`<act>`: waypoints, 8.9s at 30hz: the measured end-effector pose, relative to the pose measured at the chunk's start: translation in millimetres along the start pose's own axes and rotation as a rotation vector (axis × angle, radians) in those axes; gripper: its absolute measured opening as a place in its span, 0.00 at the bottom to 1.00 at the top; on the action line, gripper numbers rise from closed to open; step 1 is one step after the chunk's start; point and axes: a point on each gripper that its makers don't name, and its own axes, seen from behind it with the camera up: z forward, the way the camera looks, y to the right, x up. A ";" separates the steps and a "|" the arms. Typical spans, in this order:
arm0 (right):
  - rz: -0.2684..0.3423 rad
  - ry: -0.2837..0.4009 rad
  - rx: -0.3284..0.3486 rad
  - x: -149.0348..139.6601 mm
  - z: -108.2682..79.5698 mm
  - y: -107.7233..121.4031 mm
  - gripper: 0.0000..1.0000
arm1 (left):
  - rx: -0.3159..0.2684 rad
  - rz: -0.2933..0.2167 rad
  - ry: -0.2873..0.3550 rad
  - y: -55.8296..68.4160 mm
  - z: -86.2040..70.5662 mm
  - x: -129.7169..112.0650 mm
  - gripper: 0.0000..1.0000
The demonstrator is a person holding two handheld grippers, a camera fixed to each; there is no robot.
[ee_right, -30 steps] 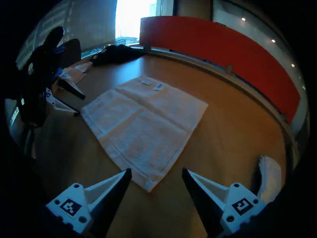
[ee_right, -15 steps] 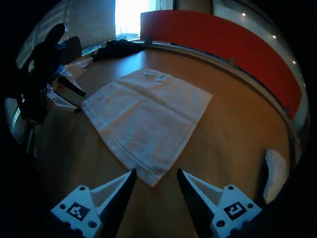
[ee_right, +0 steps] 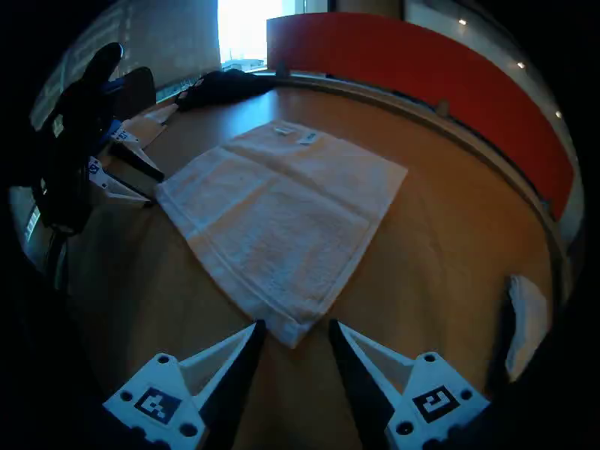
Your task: Fold towel
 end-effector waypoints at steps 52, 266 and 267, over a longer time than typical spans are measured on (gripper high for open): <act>0.000 0.103 -0.016 48.3 -58.2 10.0 0.16 | -0.003 -0.094 0.016 16.5 -43.1 44.1 0.13; -0.050 -0.049 -0.039 20.0 -6.2 67.0 0.73 | 0.332 -0.448 0.005 -41.1 -95.6 -12.9 0.94; -0.047 -0.053 -0.035 19.0 -5.7 67.0 0.70 | 0.332 -0.450 0.004 -40.8 -95.9 -14.0 0.94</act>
